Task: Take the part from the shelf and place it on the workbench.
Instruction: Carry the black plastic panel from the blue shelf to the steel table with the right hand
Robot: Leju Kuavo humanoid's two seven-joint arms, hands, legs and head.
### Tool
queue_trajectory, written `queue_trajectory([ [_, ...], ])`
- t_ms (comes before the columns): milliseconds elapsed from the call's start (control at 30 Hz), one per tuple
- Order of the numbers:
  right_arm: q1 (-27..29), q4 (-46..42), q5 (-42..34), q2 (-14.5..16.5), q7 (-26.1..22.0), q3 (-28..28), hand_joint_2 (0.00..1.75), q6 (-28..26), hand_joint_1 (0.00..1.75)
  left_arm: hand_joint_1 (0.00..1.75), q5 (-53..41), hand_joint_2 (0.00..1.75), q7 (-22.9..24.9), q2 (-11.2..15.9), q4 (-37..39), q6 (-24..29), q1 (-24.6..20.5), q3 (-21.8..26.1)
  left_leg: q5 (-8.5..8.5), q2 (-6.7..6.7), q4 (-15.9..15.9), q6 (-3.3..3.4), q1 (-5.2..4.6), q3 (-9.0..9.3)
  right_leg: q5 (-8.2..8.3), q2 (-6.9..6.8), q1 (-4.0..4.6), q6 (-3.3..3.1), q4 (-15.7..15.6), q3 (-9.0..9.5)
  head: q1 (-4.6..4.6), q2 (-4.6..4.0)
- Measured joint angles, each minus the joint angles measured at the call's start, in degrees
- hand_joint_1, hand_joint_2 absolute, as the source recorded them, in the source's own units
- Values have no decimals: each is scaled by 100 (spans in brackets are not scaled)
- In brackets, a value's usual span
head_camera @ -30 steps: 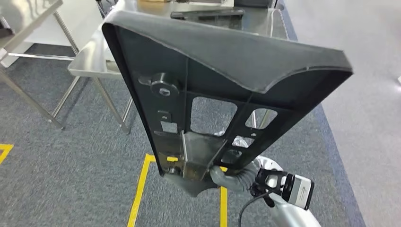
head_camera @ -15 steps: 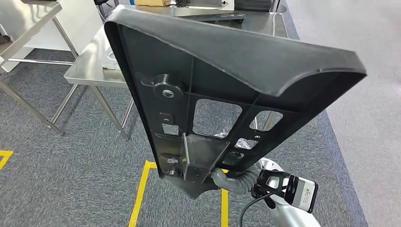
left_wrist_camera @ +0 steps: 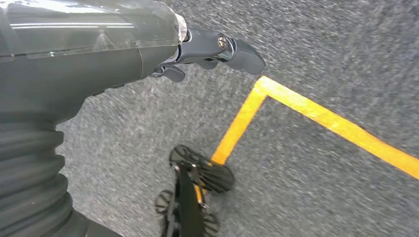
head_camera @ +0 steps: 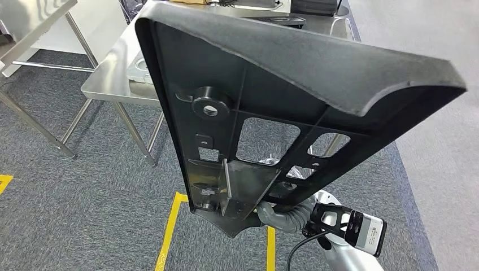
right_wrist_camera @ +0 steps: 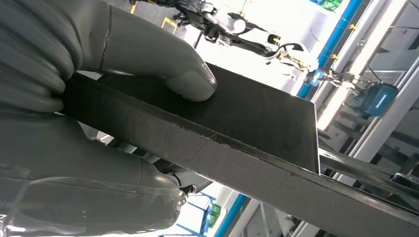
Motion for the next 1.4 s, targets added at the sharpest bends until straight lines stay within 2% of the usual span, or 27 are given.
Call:
queue_trajectory([
  [33, -1, 0, -3, 0, -1, -4, 175, 4, 175, 0, 5, 175, -1, -1, 0, 1, -1, 0, -21, -4, 0, -5, -2, 34, 137, 1, 3, -18, -192, 62, 0, 0],
  [67, -3, -2, -10, 1, -8, -16, 175, 14, 175, 0, 17, 175, -1, -10, 0, 4, -6, 2, -65, -12, -5, -28, -2, 76, 315, 6, 27, -63, -547, 161, 1, 0],
  [133, -5, -13, -25, 3, -22, -50, 175, 39, 175, 0, 46, 175, 1, -28, 0, 13, -12, 8, -143, -24, -2, -114, 0, 188, 670, 20, 82, -186, -1240, 367, 2, 0],
  [167, -6, -24, -30, 9, -28, -65, 175, 48, 175, 0, 57, 175, 2, -36, -1, 17, -14, 13, -176, -26, 4, -164, 0, 218, 719, 26, 91, -243, -1418, 445, 2, 0],
  [233, -12, -49, -35, 29, -30, -82, 175, 56, 175, 0, 62, 175, -1, -38, -1, 16, -19, 18, -242, -4, 205, -225, 4, 191, 692, 17, 61, -313, -1463, 587, 1, 0],
  [267, -16, -64, -39, 46, -31, -89, 175, 60, 175, 0, 63, 175, -2, -39, -1, 16, -29, 21, -322, 7, 426, -242, 11, 94, 670, 10, 45, -334, -1484, 660, 1, 0],
  [300, -17, -73, -42, 64, -30, -95, 175, 63, 175, 0, 63, 175, -3, -41, -1, 17, -35, 25, -442, 20, 772, -260, 22, -89, 632, 2, 42, -351, -1495, 714, 1, 0],
  [367, 8, -80, -41, 93, -19, -102, 175, 65, 175, 0, 65, 175, -4, -40, -2, 22, -25, 31, -706, 30, 1475, -309, 36, -567, 549, -1, 40, -359, -1496, 799, 1, 0],
  [400, 31, -85, -35, 103, -8, -105, 175, 66, 175, 0, 65, 175, -3, -40, -2, 23, -10, 32, -746, 33, 1670, -333, 43, -760, 500, 3, 36, -356, -1495, 854, 0, 0],
  [433, 53, -93, -29, 111, 1, -110, 175, 67, 175, 0, 64, 175, -3, -41, -2, 23, 3, 33, -654, 36, 1637, -353, 49, -843, 450, 8, 31, -347, -1494, 917, 0, 0],
  [467, 70, -103, -24, 119, 7, -116, 175, 69, 175, 0, 64, 175, -2, -41, -2, 22, 12, 33, -453, 39, 1417, -360, 56, -828, 399, 12, 24, -335, -1493, 986, 0, 0],
  [533, 89, -135, -18, 139, 15, -130, 175, 78, 175, 0, 63, 175, -2, -40, -2, 20, 19, 33, 98, 52, 652, -349, 62, -628, 281, 13, 15, -291, -1490, 1146, 1, 0],
  [600, 101, -162, -14, 151, 22, -140, 175, 86, 175, 0, 62, 175, -1, -40, -2, 18, 22, 34, 337, 71, 183, -284, 35, -501, 191, 14, 18, -223, -1488, 1219, 2, 0],
  [700, 141, -219, 0, 161, 36, -174, 175, 86, 175, 0, 60, 175, -2, -42, -2, 17, 40, 35, 344, 65, 121, -161, 26, -467, 143, 15, 28, -127, -1435, 1228, 2, 0],
  [767, 150, -267, 5, 164, 22, -211, 175, 80, 175, 0, 58, 175, -8, -43, -2, 17, 35, 35, 317, 53, 84, -102, 43, -391, 88, 14, 18, -83, -1118, 1079, 2, 0],
  [800, 154, -286, 7, 166, 16, -233, 175, 78, 175, 0, 58, 175, -12, -43, -2, 17, 28, 35, 295, 48, 66, -76, 49, -352, -8, 14, 9, -58, -791, 884, 2, 0],
  [867, 186, -301, 8, 166, 7, -270, 175, 79, 175, 0, 60, 175, -16, -43, -2, 17, 24, 35, 231, 44, 60, -42, 44, -295, -292, 15, 0, -18, -24, 357, 2, 0],
  [900, 211, -302, 8, 166, 5, -284, 175, 79, 175, 0, 61, 175, -18, -44, -2, 17, 29, 35, 194, 41, 61, -37, 40, -258, -372, 14, -2, -8, 231, 138, 2, 0],
  [933, 233, -302, 9, 166, 4, -291, 175, 80, 175, 0, 62, 175, -19, -44, -2, 18, 34, 35, 154, 37, 61, -36, 35, -210, -336, 14, -2, -10, 300, 10, 2, 0],
  [967, 247, -302, 9, 166, 2, -296, 175, 81, 175, 0, 64, 175, -21, -44, -2, 19, 37, 35, 110, 32, 61, -39, 30, -150, -162, 14, 0, -26, 151, -8, 2, 0],
  [1033, 254, -304, 9, 166, -10, -307, 175, 89, 175, 0, 70, 175, -26, -50, -2, 20, 34, 36, 14, 24, 54, -58, 21, -22, 419, 15, 22, -103, -607, 194, 2, 0],
  [1100, 250, -309, 9, 166, -27, -316, 175, 102, 175, 0, 75, 175, -28, -64, -2, 20, 24, 38, -63, 15, 41, -107, 13, 45, 702, 12, 69, -185, -1211, 379, 3, 0],
  [1167, 251, -316, 8, 166, -34, -320, 175, 111, 175, 0, 76, 175, -29, -71, -2, 22, 20, 39, -81, 15, 43, -180, 7, 85, 684, 17, 99, -235, -1348, 421, 5, 0],
  [1233, 250, -326, 7, 171, -36, -322, 175, 124, 175, 0, 77, 175, -32, -71, -2, 25, 15, 39, -100, 27, 108, -242, 9, 119, 705, 26, 77, -285, -1401, 512, 7, 0],
  [1267, 239, -330, 4, 175, -38, -321, 175, 132, 175, 0, 78, 175, -34, -73, -2, 26, 8, 39, -146, 32, 240, -262, 12, 71, 689, 22, 62, -314, -1424, 574, 6, 0],
  [1300, 226, -333, 0, 181, -43, -321, 175, 142, 175, 0, 79, 175, -37, -74, -2, 27, 1, 41, -235, 38, 483, -279, 19, -48, 669, 19, 51, -338, -1445, 636, 6, 0],
  [1400, 203, -334, -25, 190, -70, -321, 175, 163, 175, 0, 83, 175, -42, -71, -2, 32, 1, 50, -629, 43, 1506, -335, 30, -685, 577, 18, 55, -377, -1454, 746, 7, 0],
])
